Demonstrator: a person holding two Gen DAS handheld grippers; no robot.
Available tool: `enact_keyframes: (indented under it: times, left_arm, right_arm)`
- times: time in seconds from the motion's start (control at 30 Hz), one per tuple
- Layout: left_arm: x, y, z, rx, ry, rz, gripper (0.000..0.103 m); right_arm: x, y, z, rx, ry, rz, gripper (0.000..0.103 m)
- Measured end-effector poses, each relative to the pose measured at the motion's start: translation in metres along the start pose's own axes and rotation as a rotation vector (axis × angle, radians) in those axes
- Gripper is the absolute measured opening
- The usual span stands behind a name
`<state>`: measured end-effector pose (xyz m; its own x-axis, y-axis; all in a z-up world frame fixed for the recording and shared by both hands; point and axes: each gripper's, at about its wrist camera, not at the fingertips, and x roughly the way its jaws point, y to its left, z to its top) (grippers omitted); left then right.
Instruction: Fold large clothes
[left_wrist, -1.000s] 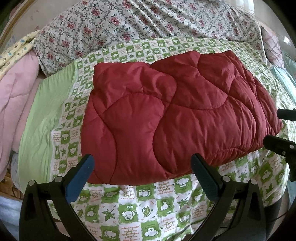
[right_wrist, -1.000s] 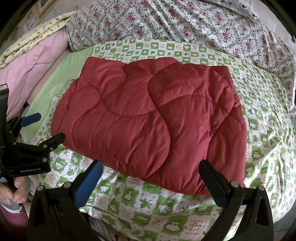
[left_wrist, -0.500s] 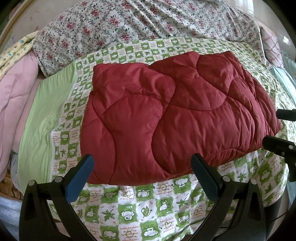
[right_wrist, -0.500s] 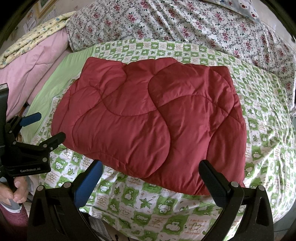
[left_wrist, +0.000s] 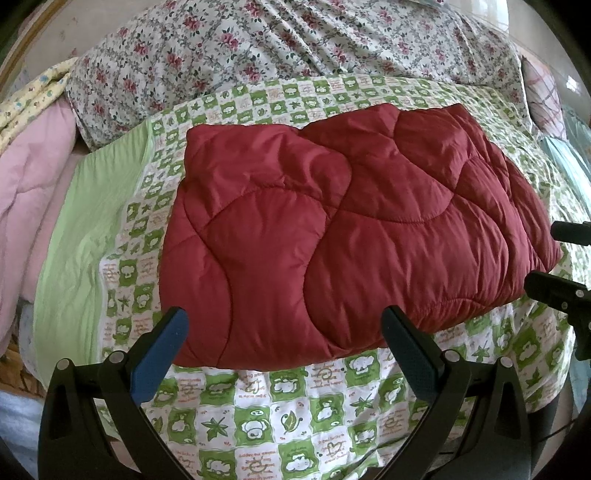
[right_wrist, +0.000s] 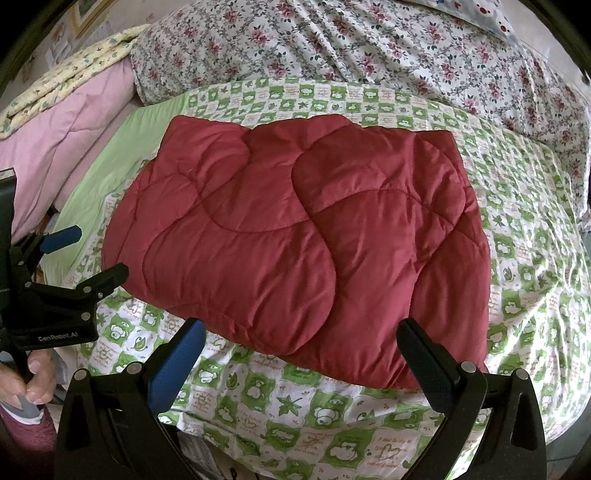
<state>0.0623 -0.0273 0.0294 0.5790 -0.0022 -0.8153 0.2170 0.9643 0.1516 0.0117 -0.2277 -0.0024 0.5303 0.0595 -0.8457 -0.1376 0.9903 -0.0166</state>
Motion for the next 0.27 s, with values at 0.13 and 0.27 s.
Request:
enact_keyframes:
  times: [0.13, 0.27]
  left_arm:
    - [0.001, -0.0002, 0.0014, -0.003, 0.001, -0.003, 0.103]
    - [0.0016, -0.0012, 0.0019, -0.002, -0.005, -0.017, 0.103]
  right_arm:
    - [0.0011, -0.0009, 0.0004, 0.007, -0.001, 0.002, 0.103]
    - [0.0024, -0.0011, 0.0011, 0.009, -0.002, 0.008, 0.103]
